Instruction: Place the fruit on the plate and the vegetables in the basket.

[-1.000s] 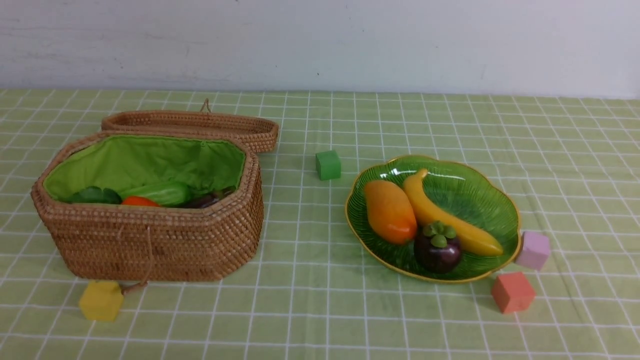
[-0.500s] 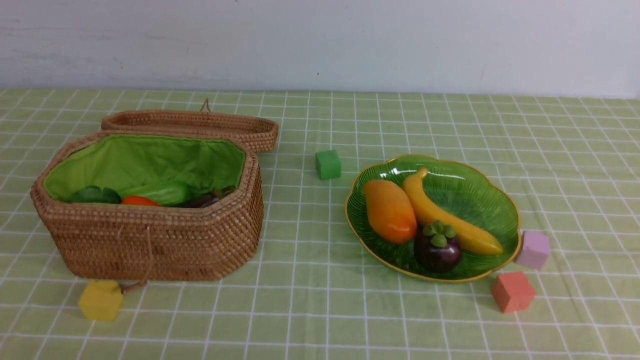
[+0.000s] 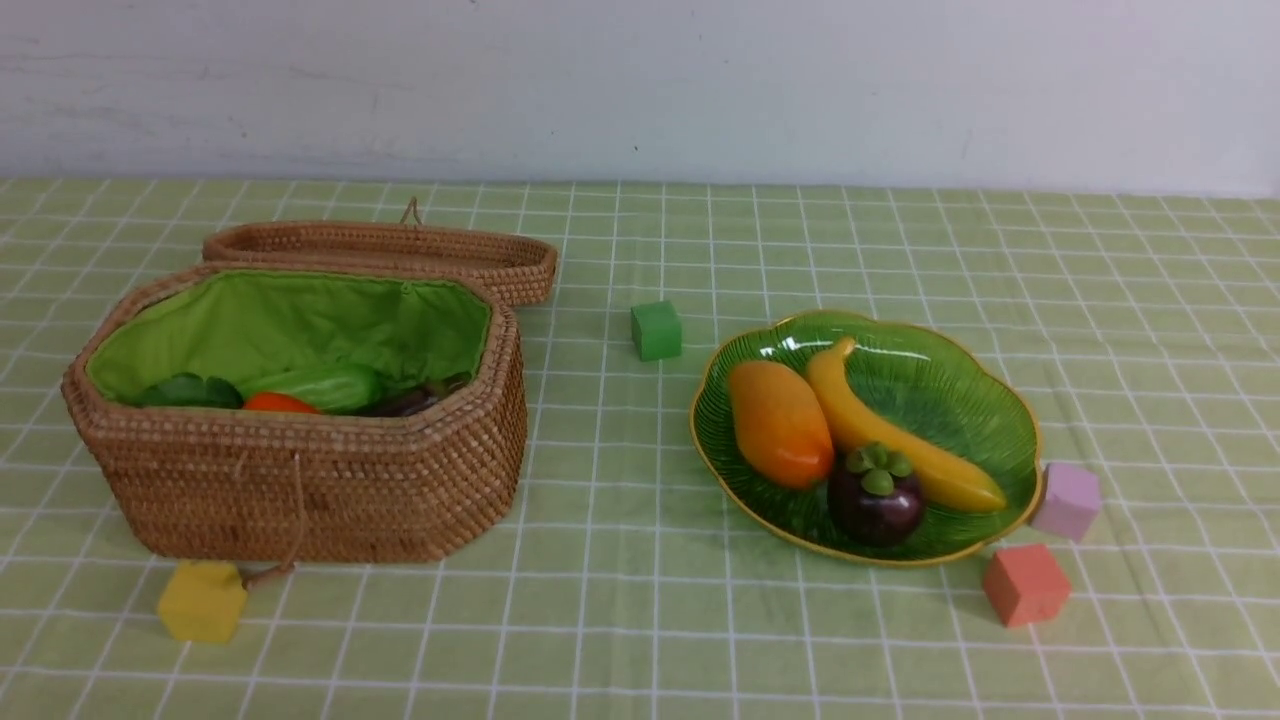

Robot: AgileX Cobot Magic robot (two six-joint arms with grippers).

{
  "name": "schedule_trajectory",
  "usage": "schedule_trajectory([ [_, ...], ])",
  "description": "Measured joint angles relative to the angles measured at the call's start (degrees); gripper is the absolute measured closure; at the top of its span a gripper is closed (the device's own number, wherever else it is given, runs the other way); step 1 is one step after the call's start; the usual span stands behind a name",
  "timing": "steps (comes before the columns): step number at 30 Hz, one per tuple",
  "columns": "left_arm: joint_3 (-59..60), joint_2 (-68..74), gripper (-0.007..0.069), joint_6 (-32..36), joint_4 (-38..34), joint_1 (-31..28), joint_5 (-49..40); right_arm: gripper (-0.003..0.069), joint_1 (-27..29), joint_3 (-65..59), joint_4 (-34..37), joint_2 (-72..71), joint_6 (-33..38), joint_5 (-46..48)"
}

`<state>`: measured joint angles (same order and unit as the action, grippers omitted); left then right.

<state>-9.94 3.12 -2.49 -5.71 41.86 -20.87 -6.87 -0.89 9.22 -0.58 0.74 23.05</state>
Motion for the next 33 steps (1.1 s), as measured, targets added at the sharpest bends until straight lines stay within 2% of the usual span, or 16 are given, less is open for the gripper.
schedule_trajectory([
  [15,0.1,0.0,0.0622,0.0,0.1,-0.3,1.0,0.0655,0.0,0.0,0.0,0.0,0.0,0.0],
  [18,0.4,-0.1,0.0622,0.0,0.1,-4.5,5.0,0.0655,0.0,0.0,0.0,0.0,0.0,0.0],
  [19,1.0,-0.3,0.0632,0.0,0.1,-9.7,8.3,0.0654,0.0,0.0,0.0,0.0,0.0,0.0],
  [21,1.6,-0.4,0.0637,0.0,0.1,-12.9,10.7,0.0652,0.0,0.0,0.1,0.0,0.0,0.0],
  [23,3.9,-0.8,0.0637,0.0,0.0,-22.0,14.0,0.0648,0.0,0.0,0.1,0.0,0.0,0.0],
  [25,5.6,-1.8,0.0637,0.0,-0.3,-26.7,14.2,0.0645,0.0,0.0,0.1,0.0,0.0,0.0],
  [27,8.3,-3.1,0.0637,-0.1,-0.6,-31.3,14.0,0.0645,0.0,0.0,0.1,0.0,0.0,0.0],
  [30,10.9,-3.6,0.0637,-1.4,-1.4,-34.8,11.3,0.0643,0.0,0.0,0.1,0.0,0.0,0.1],
  [33,11.6,-3.7,0.0637,-4.9,-1.5,-35.8,0.9,0.0638,0.0,0.0,0.2,0.0,0.0,0.1],
])
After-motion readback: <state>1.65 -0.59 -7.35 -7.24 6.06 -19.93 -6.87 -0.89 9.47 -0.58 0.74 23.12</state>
